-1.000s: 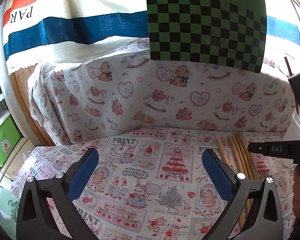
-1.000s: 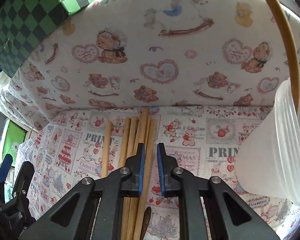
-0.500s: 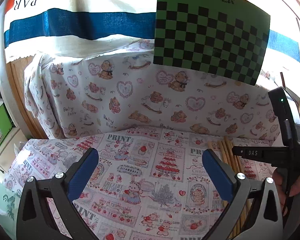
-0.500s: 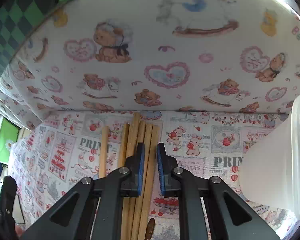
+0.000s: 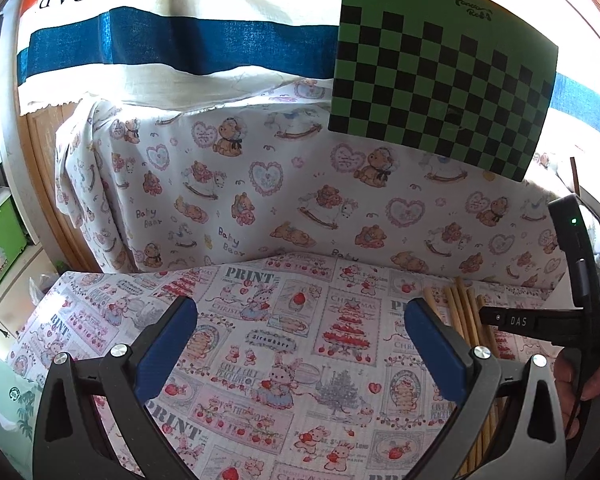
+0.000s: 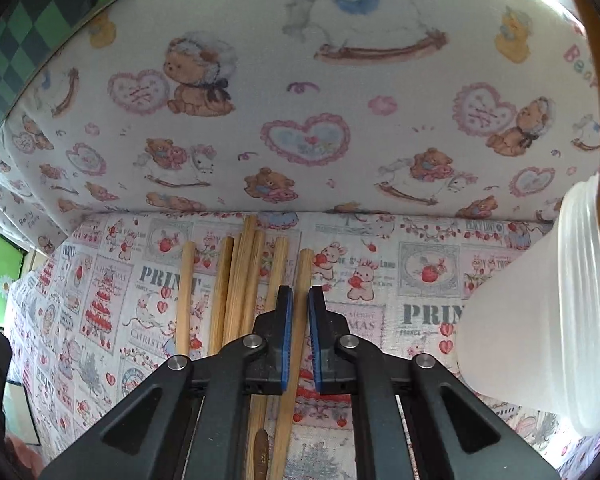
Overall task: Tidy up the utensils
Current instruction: 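Grasp another chopstick with the right tool while the left tool grasps one too, then lift a chopstick over the cup with the right tool while the left tool carries one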
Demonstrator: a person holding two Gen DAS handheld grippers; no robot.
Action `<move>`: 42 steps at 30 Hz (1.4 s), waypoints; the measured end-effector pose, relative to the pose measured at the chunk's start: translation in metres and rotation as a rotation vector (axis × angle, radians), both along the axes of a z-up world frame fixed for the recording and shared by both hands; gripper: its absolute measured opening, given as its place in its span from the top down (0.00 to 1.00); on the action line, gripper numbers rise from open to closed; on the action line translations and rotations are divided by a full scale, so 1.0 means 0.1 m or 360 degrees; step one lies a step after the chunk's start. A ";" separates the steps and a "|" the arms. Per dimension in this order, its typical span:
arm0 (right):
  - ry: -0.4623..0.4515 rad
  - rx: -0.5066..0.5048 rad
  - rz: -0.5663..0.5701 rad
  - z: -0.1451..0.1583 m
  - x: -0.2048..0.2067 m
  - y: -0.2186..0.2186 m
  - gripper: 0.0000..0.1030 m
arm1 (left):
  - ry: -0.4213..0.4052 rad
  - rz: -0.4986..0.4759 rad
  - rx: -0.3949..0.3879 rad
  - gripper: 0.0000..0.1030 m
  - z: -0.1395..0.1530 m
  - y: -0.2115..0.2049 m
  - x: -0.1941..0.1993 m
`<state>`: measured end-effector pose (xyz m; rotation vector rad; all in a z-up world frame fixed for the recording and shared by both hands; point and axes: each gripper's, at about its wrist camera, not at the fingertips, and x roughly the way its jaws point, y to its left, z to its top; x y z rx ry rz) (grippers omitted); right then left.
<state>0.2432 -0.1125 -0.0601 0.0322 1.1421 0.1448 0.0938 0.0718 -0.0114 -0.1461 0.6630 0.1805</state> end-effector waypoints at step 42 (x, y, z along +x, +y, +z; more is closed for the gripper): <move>-0.1402 0.0262 0.0062 2.34 -1.95 -1.34 0.93 | 0.0695 -0.0236 0.0019 0.62 -0.54 -1.08 1.30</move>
